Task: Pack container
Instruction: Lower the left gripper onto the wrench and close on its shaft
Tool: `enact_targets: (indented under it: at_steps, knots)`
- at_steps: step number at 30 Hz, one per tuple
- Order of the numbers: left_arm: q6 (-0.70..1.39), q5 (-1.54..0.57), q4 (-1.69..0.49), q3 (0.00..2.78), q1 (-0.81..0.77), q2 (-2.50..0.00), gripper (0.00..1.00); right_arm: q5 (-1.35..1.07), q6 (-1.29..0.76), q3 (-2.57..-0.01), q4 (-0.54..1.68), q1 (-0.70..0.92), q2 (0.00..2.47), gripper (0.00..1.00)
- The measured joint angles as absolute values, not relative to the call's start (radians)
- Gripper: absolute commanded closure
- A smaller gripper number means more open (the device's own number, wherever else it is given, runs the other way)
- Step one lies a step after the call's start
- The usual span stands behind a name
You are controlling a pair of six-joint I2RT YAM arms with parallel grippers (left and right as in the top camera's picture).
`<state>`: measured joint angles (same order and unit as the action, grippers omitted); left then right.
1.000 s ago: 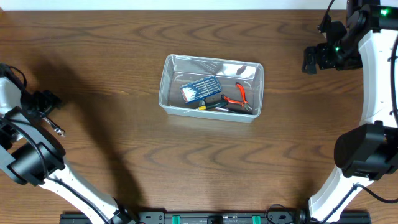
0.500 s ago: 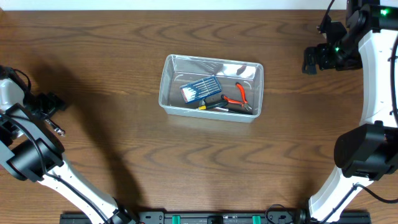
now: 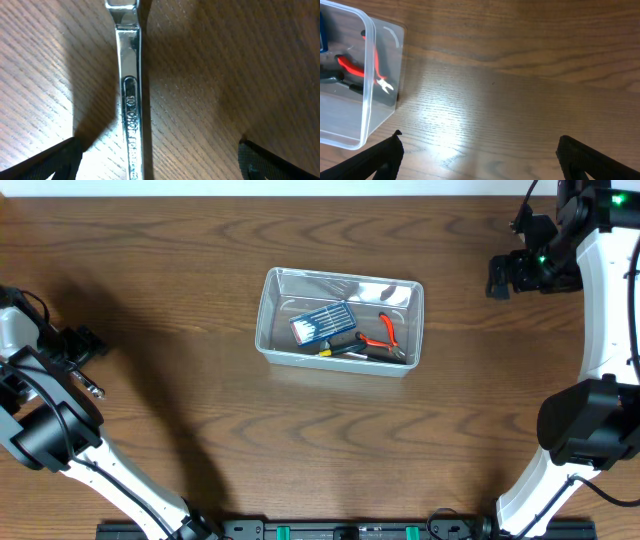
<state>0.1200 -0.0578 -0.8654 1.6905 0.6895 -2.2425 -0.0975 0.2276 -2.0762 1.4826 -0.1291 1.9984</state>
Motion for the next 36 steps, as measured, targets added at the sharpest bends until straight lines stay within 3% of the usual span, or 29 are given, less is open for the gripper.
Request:
enact_targets:
  at_steps: [13,31,36]
  knots:
    - [0.107,-0.061,-0.855,1.681,0.690,-2.241,0.00,-0.098,0.228,-2.076,1.488,-0.129,1.998,0.01]
    - [0.103,-0.064,-0.882,1.681,0.690,-2.240,0.39,-0.097,0.228,-2.076,1.495,-0.129,1.998,0.01]
    - [0.101,-0.064,-0.890,1.681,0.690,-2.240,0.44,-0.097,0.228,-2.076,1.495,-0.129,1.998,0.01]
